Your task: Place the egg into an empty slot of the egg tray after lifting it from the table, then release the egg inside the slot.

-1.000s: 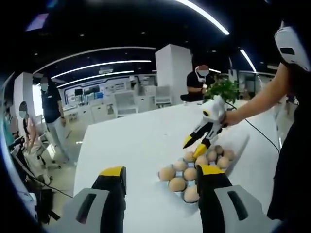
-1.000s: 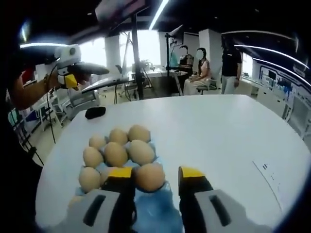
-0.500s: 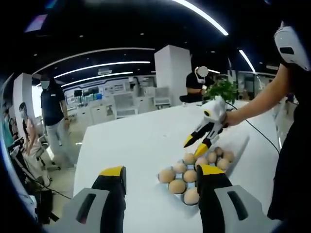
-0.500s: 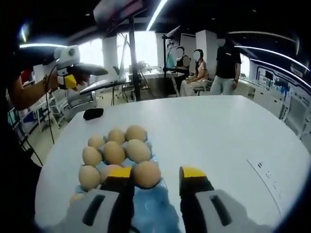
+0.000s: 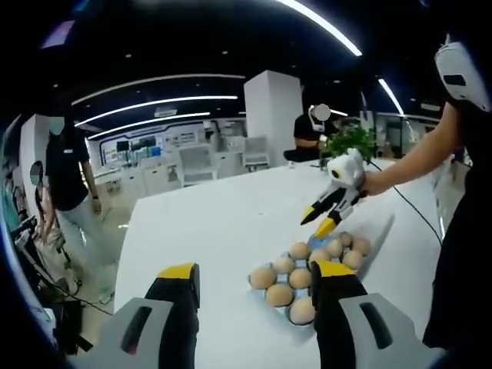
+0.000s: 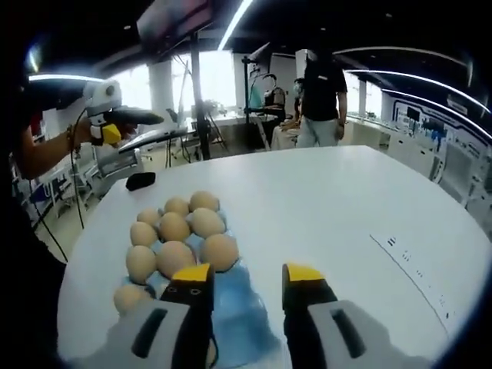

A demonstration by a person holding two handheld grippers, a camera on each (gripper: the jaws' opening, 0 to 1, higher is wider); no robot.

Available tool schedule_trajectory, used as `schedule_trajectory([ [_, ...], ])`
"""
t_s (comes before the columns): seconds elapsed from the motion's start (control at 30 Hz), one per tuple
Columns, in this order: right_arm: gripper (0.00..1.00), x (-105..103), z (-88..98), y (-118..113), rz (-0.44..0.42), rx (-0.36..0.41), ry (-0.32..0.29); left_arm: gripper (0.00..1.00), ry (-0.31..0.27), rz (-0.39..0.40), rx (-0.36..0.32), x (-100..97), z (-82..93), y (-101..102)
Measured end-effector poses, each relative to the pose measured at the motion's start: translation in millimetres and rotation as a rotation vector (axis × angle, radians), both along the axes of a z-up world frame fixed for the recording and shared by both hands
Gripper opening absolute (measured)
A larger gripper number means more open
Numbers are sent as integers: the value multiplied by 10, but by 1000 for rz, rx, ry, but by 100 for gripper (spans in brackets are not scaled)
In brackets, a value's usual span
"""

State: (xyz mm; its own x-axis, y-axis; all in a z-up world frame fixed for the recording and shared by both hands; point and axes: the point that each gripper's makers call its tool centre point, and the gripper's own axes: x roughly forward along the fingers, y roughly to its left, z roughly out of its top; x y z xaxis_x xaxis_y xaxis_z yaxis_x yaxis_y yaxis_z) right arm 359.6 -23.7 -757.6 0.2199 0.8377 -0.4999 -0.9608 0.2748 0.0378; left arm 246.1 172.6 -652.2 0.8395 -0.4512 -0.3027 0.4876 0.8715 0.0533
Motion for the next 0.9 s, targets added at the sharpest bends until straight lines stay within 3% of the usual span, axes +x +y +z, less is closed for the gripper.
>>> schedule_trajectory([
  [0.9,34,98,8,-995,-207,-9,-4,59,5,-16,2,18,0,-79],
])
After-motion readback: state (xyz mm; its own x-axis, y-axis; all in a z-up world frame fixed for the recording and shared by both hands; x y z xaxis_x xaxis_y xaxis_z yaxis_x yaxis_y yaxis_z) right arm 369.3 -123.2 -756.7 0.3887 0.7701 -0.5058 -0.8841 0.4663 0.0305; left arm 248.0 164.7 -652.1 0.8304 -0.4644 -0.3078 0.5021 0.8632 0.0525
